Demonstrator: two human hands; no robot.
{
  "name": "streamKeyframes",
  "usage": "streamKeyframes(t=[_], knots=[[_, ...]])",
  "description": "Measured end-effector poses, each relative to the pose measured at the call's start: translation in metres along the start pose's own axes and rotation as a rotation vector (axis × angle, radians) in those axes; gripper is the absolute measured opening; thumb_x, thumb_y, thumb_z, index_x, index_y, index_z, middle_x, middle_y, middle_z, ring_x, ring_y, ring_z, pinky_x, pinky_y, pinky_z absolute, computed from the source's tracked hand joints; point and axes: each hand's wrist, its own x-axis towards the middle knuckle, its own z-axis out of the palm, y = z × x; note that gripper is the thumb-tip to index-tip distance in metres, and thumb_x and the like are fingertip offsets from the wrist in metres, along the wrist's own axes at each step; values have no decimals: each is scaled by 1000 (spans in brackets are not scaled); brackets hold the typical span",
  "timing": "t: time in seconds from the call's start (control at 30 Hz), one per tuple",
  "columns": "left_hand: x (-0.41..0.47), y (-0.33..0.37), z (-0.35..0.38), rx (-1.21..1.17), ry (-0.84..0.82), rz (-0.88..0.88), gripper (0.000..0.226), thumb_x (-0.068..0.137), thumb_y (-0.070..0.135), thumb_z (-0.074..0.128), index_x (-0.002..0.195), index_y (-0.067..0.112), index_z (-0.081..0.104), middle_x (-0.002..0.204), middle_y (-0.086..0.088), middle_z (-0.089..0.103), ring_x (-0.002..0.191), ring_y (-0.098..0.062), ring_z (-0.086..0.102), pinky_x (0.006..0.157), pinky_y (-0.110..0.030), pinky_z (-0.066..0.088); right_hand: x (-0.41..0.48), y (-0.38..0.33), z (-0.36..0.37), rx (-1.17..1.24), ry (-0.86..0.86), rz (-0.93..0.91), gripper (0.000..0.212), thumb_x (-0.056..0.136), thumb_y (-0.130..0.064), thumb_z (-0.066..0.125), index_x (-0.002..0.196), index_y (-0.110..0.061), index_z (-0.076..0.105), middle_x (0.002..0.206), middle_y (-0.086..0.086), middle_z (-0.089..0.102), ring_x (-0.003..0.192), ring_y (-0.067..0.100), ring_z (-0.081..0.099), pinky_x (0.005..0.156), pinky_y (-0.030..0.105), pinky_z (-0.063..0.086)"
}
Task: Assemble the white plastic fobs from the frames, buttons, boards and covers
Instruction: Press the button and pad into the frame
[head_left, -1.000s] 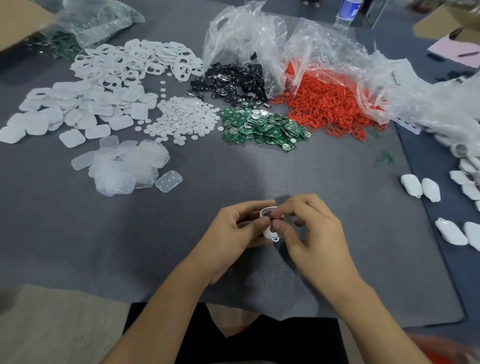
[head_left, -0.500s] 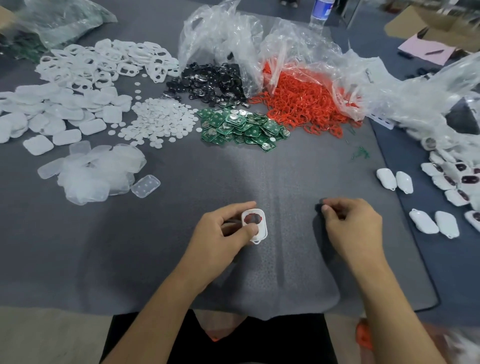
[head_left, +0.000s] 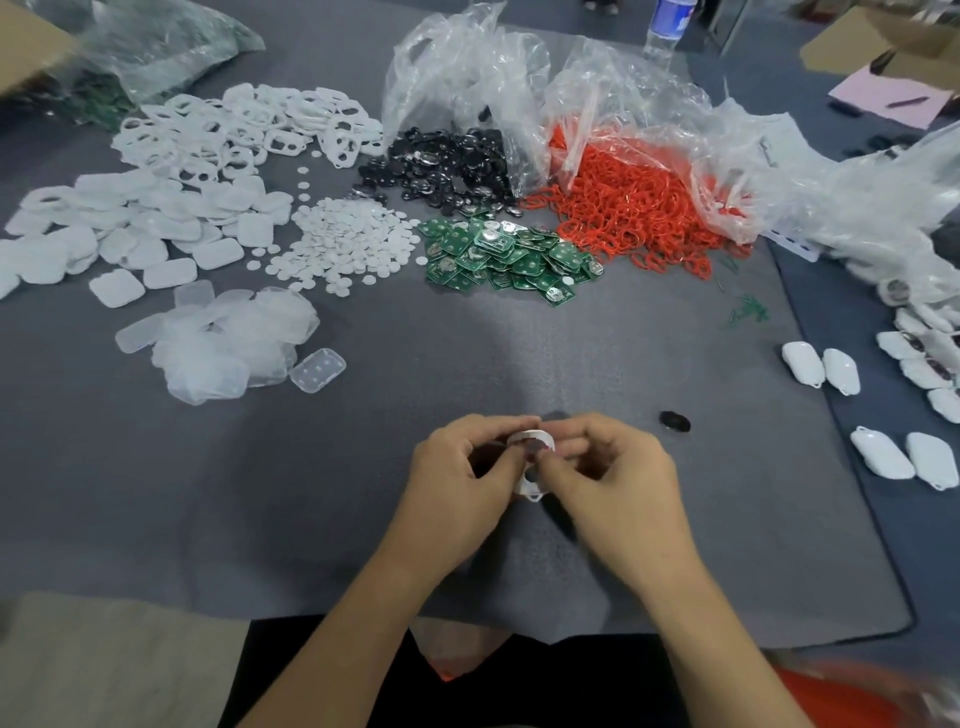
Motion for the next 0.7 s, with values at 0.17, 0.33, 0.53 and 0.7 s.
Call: streamKeyframes(t=[0.17,0.33,0.53,0.7], knots=[[-4,-1,5,169,75,139,25,93,12,72,111,27,79,99,19,73,99,0,69,86,-12,50,3,9,9,-91,94,-8,19,78,-15,73,74,-33,74,67,-14,71,60,2,65,56,16,49],[-11,3,14,331,218,232,23,90,9,73,108,21,80,98,15,72,94,-1,66,86,-17,51,2,10,13,-172,76,-61,24,82,-20,75,75,-43,74,73,-26,71,68,-6,67,62,7,47],[-4,10,-1,726,216,207,22,94,36,62,111,33,75,98,16,65,95,-8,52,74,-30,51,11,8,25,-291,26,-98,15,86,-26,76,79,-39,75,75,-22,70,73,-8,64,65,4,44],[9,9,-21,696,192,147,29,98,42,56,120,31,71,109,17,61,105,-7,52,89,-32,51,34,-2,37,-374,1,-132,5,90,-28,71,88,-29,76,74,-19,66,73,-14,60,65,2,43]])
